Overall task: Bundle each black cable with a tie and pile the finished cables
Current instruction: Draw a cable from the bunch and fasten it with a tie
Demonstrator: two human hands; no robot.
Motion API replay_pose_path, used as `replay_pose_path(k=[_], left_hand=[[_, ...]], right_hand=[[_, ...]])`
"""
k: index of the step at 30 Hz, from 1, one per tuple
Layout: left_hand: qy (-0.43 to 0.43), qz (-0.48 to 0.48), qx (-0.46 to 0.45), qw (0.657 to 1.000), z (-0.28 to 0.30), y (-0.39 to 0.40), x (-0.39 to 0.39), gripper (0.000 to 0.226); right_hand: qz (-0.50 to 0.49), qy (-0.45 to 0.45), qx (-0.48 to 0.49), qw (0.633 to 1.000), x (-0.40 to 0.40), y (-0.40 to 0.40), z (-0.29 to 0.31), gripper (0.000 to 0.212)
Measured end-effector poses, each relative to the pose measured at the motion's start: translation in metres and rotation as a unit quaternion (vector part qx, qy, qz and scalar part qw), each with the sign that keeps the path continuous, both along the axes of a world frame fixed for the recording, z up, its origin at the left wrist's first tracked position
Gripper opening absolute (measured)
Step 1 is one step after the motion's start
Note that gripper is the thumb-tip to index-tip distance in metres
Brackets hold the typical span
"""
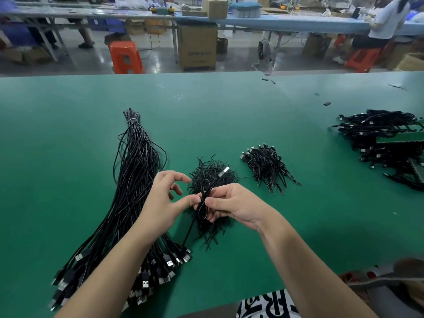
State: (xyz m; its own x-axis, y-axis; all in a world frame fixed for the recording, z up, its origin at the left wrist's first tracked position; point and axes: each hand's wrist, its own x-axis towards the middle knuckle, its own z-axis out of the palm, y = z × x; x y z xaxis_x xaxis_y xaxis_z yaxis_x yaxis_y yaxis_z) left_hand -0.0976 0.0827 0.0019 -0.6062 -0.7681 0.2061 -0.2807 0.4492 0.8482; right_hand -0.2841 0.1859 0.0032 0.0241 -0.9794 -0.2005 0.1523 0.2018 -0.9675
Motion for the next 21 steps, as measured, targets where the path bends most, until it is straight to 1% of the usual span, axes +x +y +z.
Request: replay_pose_path(k=[2,4,5,7,9,10,12,15,18,19,21], left_hand=[[-0.012,-0.004,-0.023,1.0,-0.004,-0.004,0.0,0.044],[-0.036,0.011,-0.076,0.996,-0.011,-0.011,0.0,0.043],[-0.056,0.032,-0.109,0.992,-0.016,-0.016,-0.001,0.042],[-0.124,0.102,-0.192,0.968,-0.028,-0.03,-0.001,0.037],[-0.208,0.16,-0.258,0.93,-0.042,-0.047,0.0,0.036],[-0.25,0.175,-0.267,0.914,-0.05,-0.054,0.001,0.037],[-0.314,0.178,-0.252,0.898,-0.067,-0.063,0.005,0.041],[-0.39,0.165,-0.228,0.877,-0.091,-0.067,0.013,0.044],[-0.397,0.174,-0.225,0.873,-0.101,-0.069,0.015,0.042],[-0.396,0.176,-0.227,0.872,-0.102,-0.069,0.014,0.041],[-0.384,0.181,-0.232,0.875,-0.104,-0.07,0.015,0.039]], right_hand=[[-0.026,0.016,0.018,0.999,-0.001,-0.001,0.0,0.01],[-0.064,0.033,0.036,0.997,-0.003,-0.002,0.002,0.004],[-0.079,0.047,0.044,0.995,-0.005,-0.003,0.003,0.004],[-0.095,0.103,0.066,0.988,-0.014,-0.005,0.009,0.003],[-0.117,0.188,0.092,0.971,-0.03,-0.008,0.016,0.007],[-0.138,0.231,0.1,0.958,-0.042,-0.01,0.019,0.011],[-0.191,0.312,0.112,0.924,-0.068,-0.015,0.026,0.017],[-0.255,0.428,0.153,0.853,-0.113,-0.023,0.035,0.023],[-0.268,0.51,0.221,0.787,-0.153,-0.033,0.041,0.036],[-0.263,0.526,0.242,0.772,-0.163,-0.036,0.042,0.039],[-0.257,0.539,0.271,0.755,-0.179,-0.046,0.041,0.043]])
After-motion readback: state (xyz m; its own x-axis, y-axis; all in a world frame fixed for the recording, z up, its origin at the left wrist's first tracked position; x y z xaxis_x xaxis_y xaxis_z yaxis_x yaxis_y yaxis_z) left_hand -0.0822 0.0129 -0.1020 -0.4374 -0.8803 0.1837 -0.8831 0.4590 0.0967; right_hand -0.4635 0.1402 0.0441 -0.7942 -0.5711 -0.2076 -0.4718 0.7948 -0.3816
